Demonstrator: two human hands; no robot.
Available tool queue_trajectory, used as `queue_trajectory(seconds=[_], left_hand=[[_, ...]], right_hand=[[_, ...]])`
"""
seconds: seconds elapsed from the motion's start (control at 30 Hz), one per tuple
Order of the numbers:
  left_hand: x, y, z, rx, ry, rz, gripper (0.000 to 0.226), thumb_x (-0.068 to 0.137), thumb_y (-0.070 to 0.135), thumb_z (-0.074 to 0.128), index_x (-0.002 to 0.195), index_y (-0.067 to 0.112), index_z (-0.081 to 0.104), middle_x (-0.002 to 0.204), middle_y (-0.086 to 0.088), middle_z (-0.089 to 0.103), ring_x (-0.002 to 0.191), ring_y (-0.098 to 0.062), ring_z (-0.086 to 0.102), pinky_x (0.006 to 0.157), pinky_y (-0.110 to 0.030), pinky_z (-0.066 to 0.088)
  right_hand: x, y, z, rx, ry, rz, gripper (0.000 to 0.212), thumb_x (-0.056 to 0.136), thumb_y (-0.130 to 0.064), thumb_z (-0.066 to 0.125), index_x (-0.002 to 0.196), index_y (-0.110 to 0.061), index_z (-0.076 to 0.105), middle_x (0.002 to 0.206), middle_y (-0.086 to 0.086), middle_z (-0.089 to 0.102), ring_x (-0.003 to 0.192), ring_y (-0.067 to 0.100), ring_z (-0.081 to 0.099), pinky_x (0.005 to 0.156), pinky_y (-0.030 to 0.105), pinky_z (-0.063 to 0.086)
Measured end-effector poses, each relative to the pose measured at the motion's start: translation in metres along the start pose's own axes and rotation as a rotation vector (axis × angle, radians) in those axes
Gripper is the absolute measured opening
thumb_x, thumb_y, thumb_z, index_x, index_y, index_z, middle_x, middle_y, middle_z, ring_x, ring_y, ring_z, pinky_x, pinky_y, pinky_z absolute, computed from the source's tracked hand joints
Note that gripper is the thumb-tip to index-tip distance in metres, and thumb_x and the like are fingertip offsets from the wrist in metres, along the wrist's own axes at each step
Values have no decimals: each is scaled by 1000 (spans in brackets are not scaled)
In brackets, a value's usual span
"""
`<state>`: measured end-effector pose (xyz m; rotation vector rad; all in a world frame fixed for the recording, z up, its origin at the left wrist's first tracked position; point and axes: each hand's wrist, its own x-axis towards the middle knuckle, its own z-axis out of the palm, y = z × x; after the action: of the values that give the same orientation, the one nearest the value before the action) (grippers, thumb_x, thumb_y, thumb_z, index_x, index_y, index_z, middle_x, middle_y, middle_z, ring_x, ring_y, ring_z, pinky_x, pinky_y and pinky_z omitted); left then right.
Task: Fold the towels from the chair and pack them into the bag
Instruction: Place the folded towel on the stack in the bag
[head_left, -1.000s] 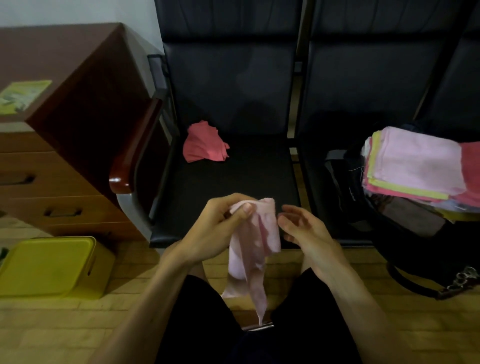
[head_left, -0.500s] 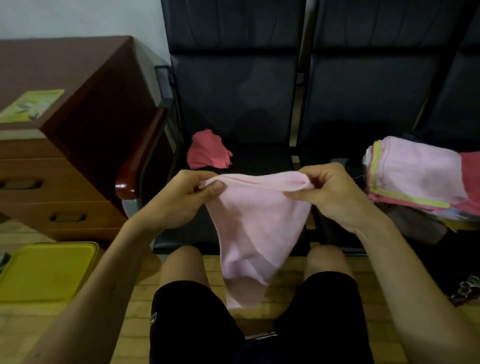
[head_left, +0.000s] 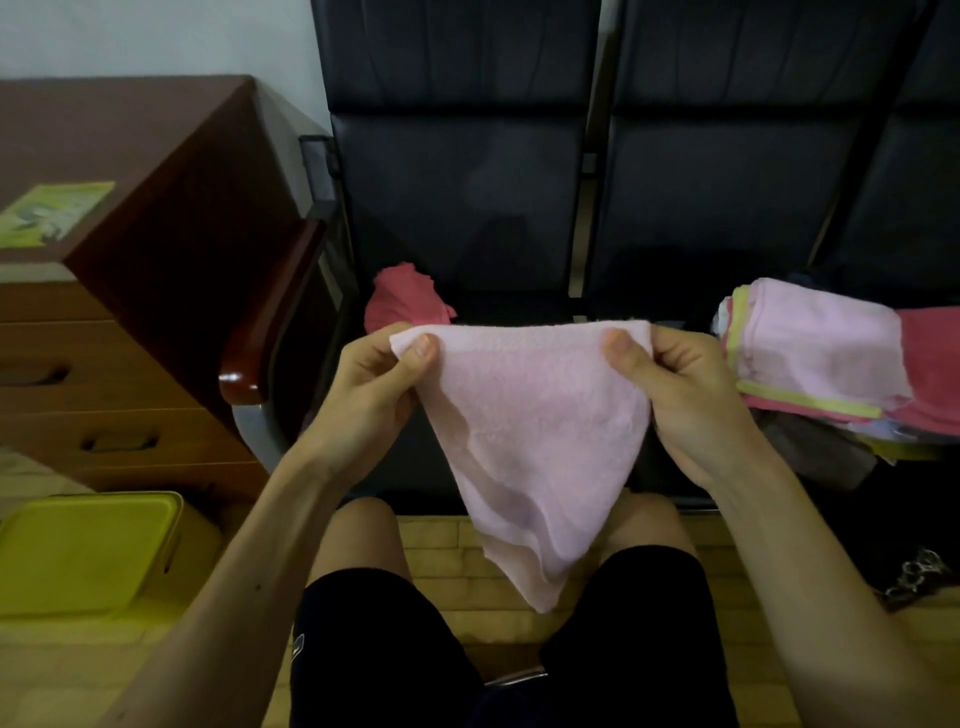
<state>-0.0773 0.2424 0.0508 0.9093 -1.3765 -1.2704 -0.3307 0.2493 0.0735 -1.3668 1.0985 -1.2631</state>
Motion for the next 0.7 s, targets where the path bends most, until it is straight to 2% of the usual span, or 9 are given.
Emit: queue_trajectory(seconds=[0.07,0.27,0.4,0.43,0.47,0.5,0.57,0.63,0.7], left_hand=[[0,-1,8,26,5,13,24,102,35,50,99,18,67,93,5,67,87,-13,63,78,-27,54],[4,-3,42,415,38,162,16,103,18,49,98,22,63,89,16,66,83,-6,65,72,-17,50],[13,-4,57,375,104,186,20,103,12,49,97,23,64,90,18,67,85,-4,65,73,-18,51],[16,-5,60,340,122,173,19,103,13,48,99,20,65,92,15,67,86,-6,66,74,-20,52],[19,-6,62,299,140,146,18,104,17,47,102,18,65,95,12,68,88,-9,66,75,-24,54],[22,-7,65,255,152,108,19,104,21,46,105,15,65,98,6,69,91,-14,67,77,-30,57],[28,-10,67,165,169,26,24,104,28,45,110,12,63,103,-7,69,94,-26,68,79,-40,60],[31,-13,65,128,190,-24,27,104,30,45,112,11,62,102,-11,70,93,-29,70,78,-42,61],[34,-18,58,155,233,-66,24,105,30,46,111,14,63,100,-9,71,91,-25,71,77,-40,61]], right_hand=[[-1,3,1,25,23,19,38,80,-46,61,87,-11,74,92,19,71,83,22,68,71,35,55],[-9,4,3,101,69,80,32,83,-46,57,88,-19,73,88,4,73,86,18,70,70,29,55],[-15,39,12,-74,477,318,27,97,-38,57,96,-13,65,89,7,69,102,36,66,87,46,52],[-19,43,15,-35,381,387,22,93,-32,65,100,-12,60,89,4,68,105,36,66,86,43,53],[-17,49,20,42,207,473,35,83,-29,77,104,-8,59,90,1,68,103,28,69,80,36,55],[-25,54,17,98,-51,517,49,72,-29,87,107,-6,61,88,-2,69,91,14,73,70,25,56],[-48,58,13,49,-291,635,37,75,-28,85,101,-19,61,80,-9,65,63,-8,66,54,7,48],[-56,77,22,-47,-347,645,30,80,-31,78,102,-15,65,82,-4,70,71,-1,69,68,17,57],[-59,84,24,-124,-316,604,48,76,-47,72,100,-6,71,86,5,75,84,16,72,86,40,58]])
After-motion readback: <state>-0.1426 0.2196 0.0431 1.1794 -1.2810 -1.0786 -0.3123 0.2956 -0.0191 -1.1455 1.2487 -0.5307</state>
